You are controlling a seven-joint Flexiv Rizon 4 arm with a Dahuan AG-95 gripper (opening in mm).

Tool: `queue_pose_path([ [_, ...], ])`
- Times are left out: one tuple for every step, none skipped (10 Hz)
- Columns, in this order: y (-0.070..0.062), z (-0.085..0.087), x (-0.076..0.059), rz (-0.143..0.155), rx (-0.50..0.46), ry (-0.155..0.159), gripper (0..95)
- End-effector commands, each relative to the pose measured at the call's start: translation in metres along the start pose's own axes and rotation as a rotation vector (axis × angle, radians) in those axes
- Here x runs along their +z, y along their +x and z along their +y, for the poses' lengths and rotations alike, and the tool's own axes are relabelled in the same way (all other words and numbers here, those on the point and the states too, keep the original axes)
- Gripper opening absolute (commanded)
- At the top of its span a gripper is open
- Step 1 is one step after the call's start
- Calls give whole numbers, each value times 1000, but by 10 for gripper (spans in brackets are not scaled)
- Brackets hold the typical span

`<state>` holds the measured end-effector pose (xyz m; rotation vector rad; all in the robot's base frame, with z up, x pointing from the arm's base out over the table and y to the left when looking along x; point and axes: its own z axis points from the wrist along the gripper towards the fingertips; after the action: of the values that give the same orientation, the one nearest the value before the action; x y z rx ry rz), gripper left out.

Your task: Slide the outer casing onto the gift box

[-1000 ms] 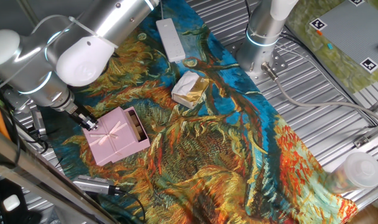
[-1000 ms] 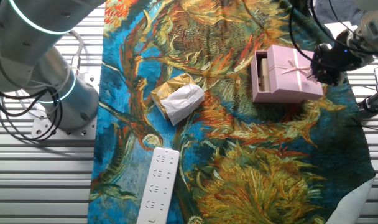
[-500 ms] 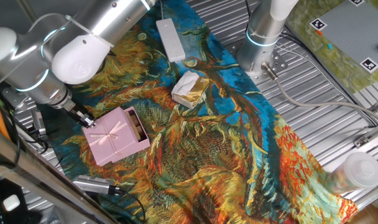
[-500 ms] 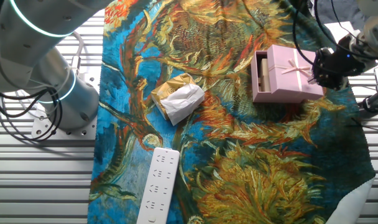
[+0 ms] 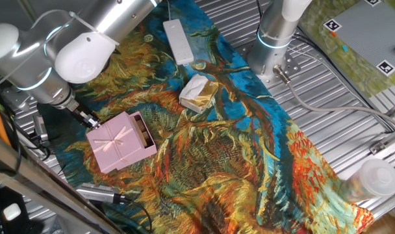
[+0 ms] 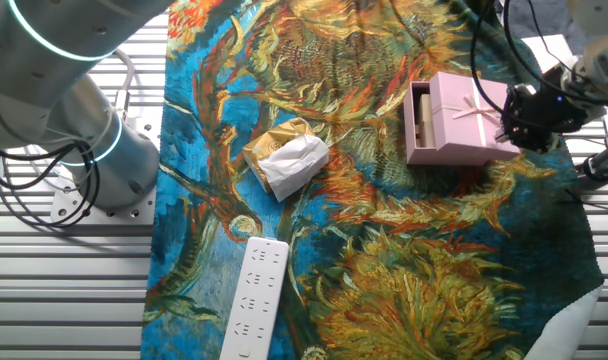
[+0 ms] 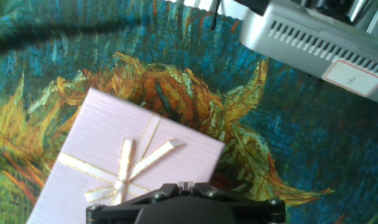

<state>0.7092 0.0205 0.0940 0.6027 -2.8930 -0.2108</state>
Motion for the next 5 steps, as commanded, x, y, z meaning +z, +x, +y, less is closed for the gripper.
queue_pose_path([
  [-2,0,1,2,5,-2,0],
  [-2,0,2,2,8,-2,0],
  [-2,0,2,0,13,-4,0],
  [-3,1,2,0,22,-5,0],
  [-3,3,3,1,34,-2,0],
])
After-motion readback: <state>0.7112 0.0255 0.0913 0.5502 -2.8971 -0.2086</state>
